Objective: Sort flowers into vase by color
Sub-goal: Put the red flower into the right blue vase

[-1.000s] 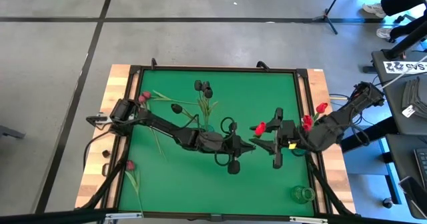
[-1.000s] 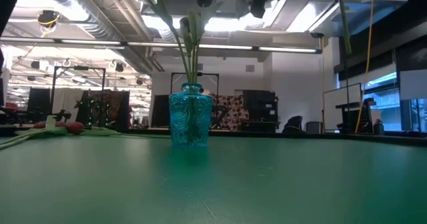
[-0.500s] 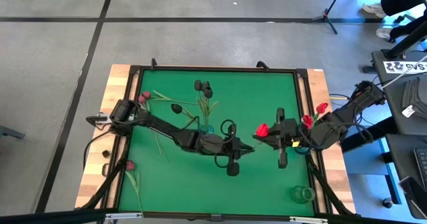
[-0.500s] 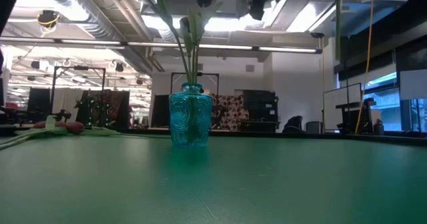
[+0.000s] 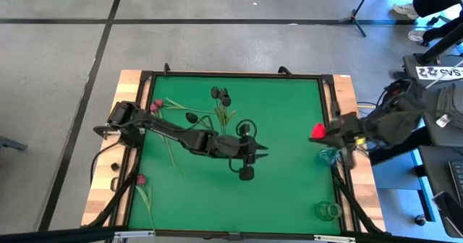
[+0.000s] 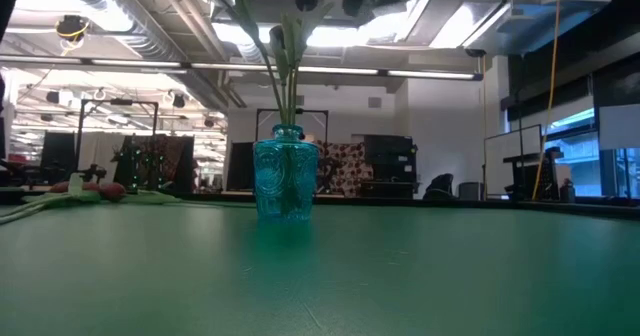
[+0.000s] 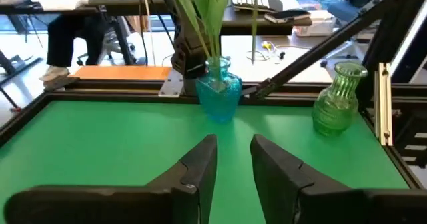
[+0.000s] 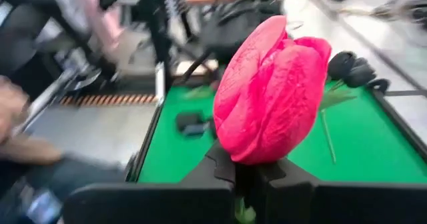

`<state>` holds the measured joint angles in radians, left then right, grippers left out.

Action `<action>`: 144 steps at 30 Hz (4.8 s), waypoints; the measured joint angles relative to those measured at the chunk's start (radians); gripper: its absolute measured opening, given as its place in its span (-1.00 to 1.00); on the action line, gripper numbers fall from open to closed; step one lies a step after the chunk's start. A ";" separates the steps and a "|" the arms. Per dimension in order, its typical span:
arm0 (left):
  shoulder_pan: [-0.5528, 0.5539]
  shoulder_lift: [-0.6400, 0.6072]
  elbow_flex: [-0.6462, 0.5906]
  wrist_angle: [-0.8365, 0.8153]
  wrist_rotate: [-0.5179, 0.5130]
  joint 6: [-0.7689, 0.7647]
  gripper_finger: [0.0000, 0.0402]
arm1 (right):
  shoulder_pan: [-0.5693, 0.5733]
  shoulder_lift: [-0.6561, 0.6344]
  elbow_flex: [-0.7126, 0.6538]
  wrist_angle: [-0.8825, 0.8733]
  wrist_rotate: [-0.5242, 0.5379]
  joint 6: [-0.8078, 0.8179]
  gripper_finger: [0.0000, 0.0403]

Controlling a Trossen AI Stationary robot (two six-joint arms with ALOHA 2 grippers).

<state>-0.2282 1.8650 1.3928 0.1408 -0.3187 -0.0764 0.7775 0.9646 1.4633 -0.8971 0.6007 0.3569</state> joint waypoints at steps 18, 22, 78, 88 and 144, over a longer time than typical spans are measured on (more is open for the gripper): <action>-0.068 -0.002 0.000 0.085 -0.133 -0.105 -0.52 | 0.495 -0.213 -0.143 -0.160 0.109 -0.016 -0.99; -0.084 -0.002 0.000 0.094 -0.170 -0.132 -0.52 | 0.567 -0.232 -0.179 -0.145 0.195 -0.024 -0.99; -0.135 -0.039 0.000 -0.087 -0.246 -0.204 -0.52 | 0.649 -0.220 -0.246 -0.419 0.060 0.679 0.01; -0.174 -0.040 0.000 -0.114 -0.248 -0.207 -0.52 | 0.649 -0.187 -0.247 -0.568 -0.159 0.997 0.07; -0.195 -0.040 0.000 -0.135 -0.276 -0.205 -0.52 | 0.649 -0.216 -0.261 -0.673 0.113 0.945 0.07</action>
<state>-0.4235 1.8248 1.3930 0.0055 -0.5945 -0.2815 1.4265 0.7490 1.2023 -1.5699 0.7135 1.3022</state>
